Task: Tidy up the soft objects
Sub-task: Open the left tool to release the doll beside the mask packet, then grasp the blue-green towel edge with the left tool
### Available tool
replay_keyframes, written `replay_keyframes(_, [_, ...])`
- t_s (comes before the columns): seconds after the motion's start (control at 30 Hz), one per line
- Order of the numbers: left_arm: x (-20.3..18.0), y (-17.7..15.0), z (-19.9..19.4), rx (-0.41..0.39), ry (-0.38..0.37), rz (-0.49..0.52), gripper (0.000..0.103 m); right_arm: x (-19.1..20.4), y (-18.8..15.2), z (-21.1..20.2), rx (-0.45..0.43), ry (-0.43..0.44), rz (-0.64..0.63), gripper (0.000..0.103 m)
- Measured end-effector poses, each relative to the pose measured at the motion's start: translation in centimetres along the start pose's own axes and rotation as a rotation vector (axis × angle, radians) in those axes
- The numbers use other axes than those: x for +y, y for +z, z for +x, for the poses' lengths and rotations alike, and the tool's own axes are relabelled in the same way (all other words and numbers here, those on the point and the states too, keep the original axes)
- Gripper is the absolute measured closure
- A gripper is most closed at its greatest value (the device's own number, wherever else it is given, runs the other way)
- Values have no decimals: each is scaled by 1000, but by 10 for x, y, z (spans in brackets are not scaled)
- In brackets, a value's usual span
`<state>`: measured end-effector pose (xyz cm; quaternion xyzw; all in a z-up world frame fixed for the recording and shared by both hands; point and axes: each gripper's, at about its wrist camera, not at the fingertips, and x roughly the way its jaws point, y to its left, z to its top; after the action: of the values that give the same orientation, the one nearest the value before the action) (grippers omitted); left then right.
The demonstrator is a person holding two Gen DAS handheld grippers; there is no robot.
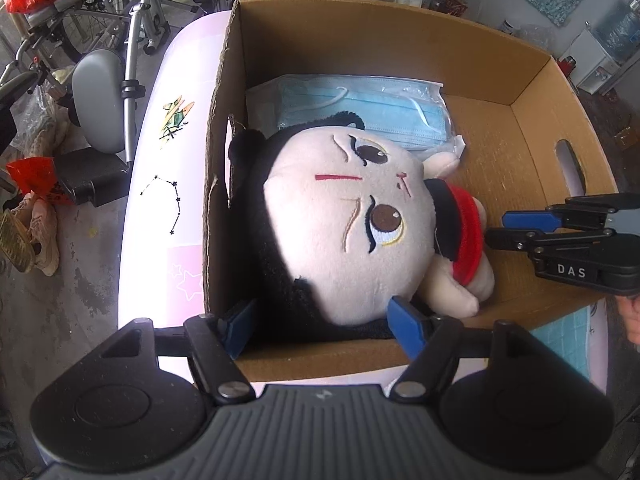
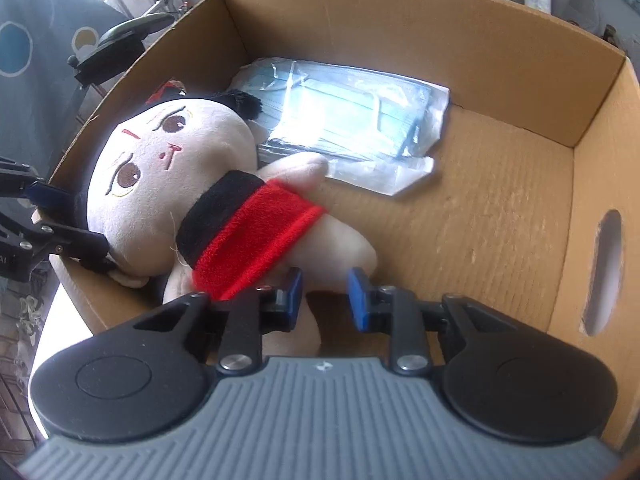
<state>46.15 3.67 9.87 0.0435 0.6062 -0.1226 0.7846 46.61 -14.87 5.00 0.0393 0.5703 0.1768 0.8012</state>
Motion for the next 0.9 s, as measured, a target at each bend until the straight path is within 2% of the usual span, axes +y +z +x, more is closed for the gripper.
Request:
replay_keyframes(0.13, [-11, -11, -21, -69, 59, 16, 23, -8, -10, -41, -59, -19, -20, 74])
replay_keyframes(0.23, [-21, -23, -49, -138, 111, 38, 23, -15, -19, -82, -133, 6, 13, 72])
replay_keyframes(0.4, [-44, -63, -109, -285, 109, 87, 22, -23, -56, -162, -261, 67, 38, 69])
replay_keyframes(0.5, [-64, -98, -134, -337, 68, 108, 20, -32, -90, -205, -345, 109, 55, 59])
replay_keyframes(0.6, [-86, -137, -139, -384, -22, 127, 20, -43, -130, -234, -398, 107, 98, 59])
replay_keyframes(0.67, [-101, -163, -131, -387, -93, 120, 20, -54, -160, -244, -416, 106, 126, 59])
replay_keyframes(0.8, [-123, -200, -100, -377, -233, 91, 22, -77, -209, -233, -375, 90, 183, 59])
replay_keyframes(0.9, [-139, -212, -72, -377, -270, 88, 23, -93, -241, -208, -285, 69, 197, 59])
